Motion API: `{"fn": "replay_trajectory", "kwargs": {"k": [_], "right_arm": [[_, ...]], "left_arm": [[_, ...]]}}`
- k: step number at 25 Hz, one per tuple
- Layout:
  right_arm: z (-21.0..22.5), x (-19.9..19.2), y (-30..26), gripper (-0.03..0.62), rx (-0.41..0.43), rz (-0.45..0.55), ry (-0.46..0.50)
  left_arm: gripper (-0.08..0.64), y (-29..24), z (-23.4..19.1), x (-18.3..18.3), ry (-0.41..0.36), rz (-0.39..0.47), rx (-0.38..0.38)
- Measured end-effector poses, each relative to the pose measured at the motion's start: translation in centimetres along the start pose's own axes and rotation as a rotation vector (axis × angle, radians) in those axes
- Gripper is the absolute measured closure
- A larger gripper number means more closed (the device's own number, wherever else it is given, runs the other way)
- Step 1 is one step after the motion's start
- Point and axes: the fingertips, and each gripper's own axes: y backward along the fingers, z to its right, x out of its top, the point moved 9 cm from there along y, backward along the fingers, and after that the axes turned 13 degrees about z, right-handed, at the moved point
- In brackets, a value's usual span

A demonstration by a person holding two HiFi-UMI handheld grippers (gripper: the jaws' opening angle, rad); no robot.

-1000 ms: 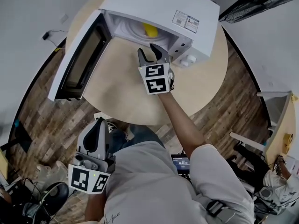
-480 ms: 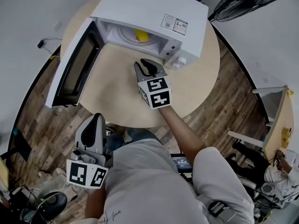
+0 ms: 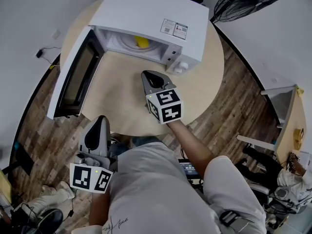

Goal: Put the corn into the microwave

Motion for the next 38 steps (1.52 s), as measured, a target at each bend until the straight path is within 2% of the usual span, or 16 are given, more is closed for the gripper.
{"fn": "replay_trajectory", "kwargs": {"k": [12,20,24,29,33,38], "right_arm": [[-0.4,0.0,4.5,0.581,0.015,-0.025,-0.043],[-1.4,0.7,7.5,0.581,0.083,-0.015,-0.089],[-1.3,1.6,8.5,0.581,0.077,0.013,-0.080],[-1.3,1.6,9.5,0.581,0.088,0.011,-0.075],[-0.9,2.6,10.6,0.581,0.044,0.052,-0.061],[-1.4,3.1,11.4,0.581,0.089,0.047,-0.071]], "left_arm": [[0.569,0.1,-0.3,-0.8,0.003,-0.015,0.022],[0.569,0.8,-0.6,-1.0,-0.012,-0.041,0.057],[0.569,0.5,-0.9,-0.7,-0.025,-0.035,0.036],[0.569,1.0,-1.3,-0.8,-0.028,-0.042,0.063],[0.569,0.7,-1.1,-0.7,-0.040,-0.047,0.049],[0.569,0.9,-1.2,-0.8,-0.036,-0.048,0.071]]}}
